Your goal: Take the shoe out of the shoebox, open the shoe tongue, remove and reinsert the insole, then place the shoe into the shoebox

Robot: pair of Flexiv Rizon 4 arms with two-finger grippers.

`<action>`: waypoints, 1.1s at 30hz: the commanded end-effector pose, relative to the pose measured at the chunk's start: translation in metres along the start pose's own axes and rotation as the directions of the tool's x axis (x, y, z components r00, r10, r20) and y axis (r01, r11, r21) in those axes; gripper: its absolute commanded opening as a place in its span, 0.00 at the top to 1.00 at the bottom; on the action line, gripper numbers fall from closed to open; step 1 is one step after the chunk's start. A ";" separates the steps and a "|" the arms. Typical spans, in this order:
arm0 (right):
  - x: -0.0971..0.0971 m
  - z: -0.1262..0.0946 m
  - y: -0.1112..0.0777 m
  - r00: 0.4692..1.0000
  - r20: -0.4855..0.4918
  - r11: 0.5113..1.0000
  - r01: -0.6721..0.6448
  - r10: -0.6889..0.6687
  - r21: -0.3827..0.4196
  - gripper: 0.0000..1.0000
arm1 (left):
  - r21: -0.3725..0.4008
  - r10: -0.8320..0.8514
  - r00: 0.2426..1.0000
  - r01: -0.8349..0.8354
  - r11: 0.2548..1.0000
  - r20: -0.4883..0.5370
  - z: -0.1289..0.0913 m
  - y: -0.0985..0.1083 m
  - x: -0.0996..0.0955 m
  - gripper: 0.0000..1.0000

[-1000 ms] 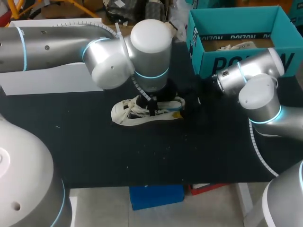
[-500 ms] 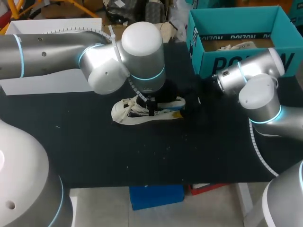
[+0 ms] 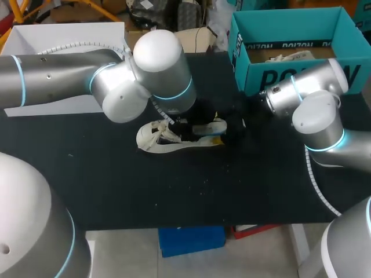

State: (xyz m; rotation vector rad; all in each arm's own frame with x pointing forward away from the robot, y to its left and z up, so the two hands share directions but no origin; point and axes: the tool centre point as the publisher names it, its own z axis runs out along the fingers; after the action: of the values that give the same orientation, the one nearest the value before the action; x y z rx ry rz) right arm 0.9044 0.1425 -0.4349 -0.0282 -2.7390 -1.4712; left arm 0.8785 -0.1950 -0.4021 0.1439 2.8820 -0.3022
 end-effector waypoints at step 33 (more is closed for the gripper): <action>-0.003 0.002 -0.003 1.000 0.000 1.000 -0.002 0.002 0.001 1.00 | 0.024 0.025 0.997 -0.027 0.999 0.072 0.017 -0.041 -0.009 1.00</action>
State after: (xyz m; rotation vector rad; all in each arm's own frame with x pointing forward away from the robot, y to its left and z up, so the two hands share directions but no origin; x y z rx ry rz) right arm 0.9049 0.1420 -0.4349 -0.0300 -2.7387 -1.4718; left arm 0.8899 -0.2378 -0.4121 0.1764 2.8053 -0.3623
